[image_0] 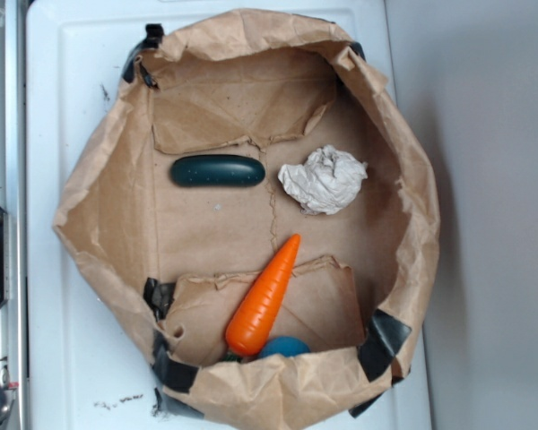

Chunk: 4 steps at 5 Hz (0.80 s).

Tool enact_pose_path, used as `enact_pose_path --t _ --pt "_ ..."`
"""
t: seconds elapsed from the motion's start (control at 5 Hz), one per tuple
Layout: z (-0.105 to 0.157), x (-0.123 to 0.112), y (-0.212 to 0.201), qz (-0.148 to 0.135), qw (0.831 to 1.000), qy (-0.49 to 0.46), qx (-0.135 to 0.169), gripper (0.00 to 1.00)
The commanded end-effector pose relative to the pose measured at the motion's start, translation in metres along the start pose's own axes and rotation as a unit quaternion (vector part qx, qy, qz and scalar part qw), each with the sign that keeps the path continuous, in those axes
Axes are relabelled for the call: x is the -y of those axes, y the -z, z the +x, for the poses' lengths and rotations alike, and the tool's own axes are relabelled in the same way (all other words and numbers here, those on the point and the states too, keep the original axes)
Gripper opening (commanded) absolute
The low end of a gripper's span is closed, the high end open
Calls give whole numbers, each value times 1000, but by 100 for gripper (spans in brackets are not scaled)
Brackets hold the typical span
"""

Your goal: Grab the white paper.

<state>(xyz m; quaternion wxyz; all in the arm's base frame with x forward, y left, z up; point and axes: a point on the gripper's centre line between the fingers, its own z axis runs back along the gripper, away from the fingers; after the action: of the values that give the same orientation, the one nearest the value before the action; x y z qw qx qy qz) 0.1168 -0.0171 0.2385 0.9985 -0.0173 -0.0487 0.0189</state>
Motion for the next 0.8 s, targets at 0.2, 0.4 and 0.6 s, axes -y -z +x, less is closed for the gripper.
enact_pose_path --t 0.2,0.4,0.6 --pt "49 5 16 2 1000 -4 10 100" --pt "89 2 39 -21 1000 5 16 100" --pt "116 -5 52 -15 999 29 39 100"
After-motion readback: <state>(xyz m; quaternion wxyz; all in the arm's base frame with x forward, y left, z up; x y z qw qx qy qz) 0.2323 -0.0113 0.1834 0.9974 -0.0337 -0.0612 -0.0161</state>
